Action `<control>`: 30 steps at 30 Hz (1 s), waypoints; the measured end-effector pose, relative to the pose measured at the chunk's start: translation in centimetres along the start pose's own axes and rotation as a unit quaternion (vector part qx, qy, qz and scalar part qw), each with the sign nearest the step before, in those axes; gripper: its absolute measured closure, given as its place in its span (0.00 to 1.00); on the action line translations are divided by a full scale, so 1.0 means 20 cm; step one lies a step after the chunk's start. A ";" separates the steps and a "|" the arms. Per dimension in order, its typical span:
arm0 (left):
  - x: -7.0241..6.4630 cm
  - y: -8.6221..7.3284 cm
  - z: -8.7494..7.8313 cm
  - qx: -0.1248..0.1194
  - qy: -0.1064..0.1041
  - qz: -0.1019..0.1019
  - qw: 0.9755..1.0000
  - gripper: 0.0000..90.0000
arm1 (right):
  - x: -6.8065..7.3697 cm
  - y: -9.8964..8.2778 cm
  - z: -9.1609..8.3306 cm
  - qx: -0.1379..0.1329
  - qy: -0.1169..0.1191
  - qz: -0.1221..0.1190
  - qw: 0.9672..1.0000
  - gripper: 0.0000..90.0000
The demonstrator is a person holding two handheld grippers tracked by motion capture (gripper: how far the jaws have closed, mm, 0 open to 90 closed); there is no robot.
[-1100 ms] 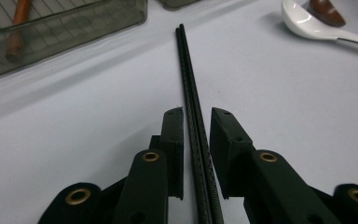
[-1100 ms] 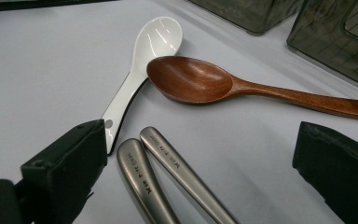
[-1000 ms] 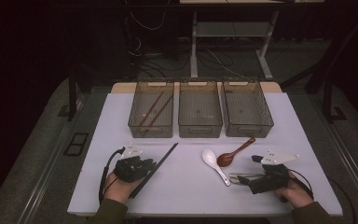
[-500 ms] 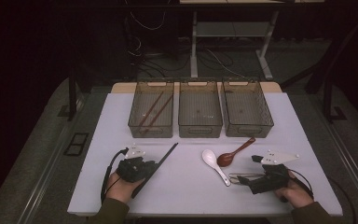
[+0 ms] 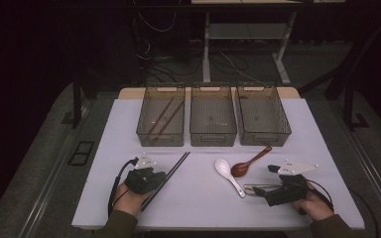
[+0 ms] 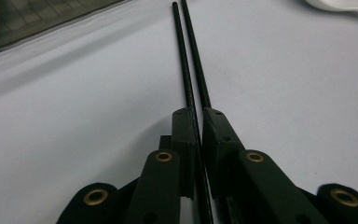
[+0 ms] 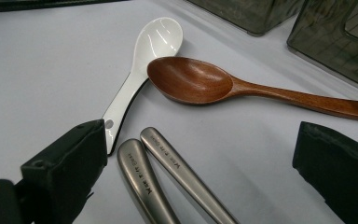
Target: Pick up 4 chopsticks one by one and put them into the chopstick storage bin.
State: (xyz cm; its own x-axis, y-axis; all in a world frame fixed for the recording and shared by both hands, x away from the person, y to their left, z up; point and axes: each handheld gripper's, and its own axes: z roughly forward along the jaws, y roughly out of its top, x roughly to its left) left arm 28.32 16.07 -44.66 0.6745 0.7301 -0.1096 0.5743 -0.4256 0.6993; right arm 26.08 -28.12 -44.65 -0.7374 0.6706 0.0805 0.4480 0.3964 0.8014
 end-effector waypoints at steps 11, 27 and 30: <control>-0.01 -0.01 0.00 -0.004 0.003 -0.007 1.000 0.92 | 0.00 0.00 0.00 0.000 0.000 0.000 1.000 0.03; -0.02 0.01 0.00 0.010 0.013 0.008 1.000 0.95 | 0.00 0.00 0.00 0.001 0.000 0.000 1.000 0.03; -0.02 0.01 0.00 0.008 0.010 0.009 1.000 0.95 | 0.00 0.00 0.00 0.001 0.000 0.000 1.000 0.03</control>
State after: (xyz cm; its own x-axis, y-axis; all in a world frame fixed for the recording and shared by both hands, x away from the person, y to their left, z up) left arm 28.16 15.63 -44.45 0.6755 0.7326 -0.0838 0.5696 -0.4462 0.6902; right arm 26.06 -28.08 -44.66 -0.7380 0.6700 0.0807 0.4484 0.3975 0.8006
